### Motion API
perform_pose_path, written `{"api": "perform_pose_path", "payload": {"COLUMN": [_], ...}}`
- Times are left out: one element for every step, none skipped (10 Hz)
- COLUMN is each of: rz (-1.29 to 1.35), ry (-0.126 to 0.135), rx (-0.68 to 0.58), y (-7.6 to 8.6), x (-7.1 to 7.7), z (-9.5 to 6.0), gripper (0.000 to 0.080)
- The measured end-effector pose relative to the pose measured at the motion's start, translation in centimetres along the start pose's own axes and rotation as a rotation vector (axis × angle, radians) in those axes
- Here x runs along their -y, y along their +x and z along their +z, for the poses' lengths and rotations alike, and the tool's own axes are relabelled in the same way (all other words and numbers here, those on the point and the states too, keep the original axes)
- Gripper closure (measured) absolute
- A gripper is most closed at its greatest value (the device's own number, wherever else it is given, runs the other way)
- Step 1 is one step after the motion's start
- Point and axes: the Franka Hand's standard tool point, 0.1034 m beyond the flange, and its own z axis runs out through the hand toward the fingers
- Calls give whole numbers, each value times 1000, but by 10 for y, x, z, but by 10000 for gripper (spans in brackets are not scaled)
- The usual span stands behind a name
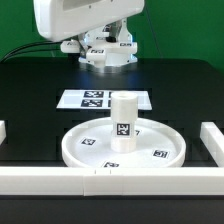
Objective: Assemble round table
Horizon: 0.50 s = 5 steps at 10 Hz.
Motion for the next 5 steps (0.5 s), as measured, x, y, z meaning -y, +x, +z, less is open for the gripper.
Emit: {"api": "perform_pose_path", "payload": {"rz": [-21, -66, -140, -204, -268], "ry": [5, 16, 24, 39, 44], "rx": [4, 9, 4, 3, 0], "y": [2, 19, 50, 70, 81], "x": [0, 0, -2, -6, -9], "z": [0, -1, -4, -5, -8], "gripper": [348, 348, 348, 348, 348]}}
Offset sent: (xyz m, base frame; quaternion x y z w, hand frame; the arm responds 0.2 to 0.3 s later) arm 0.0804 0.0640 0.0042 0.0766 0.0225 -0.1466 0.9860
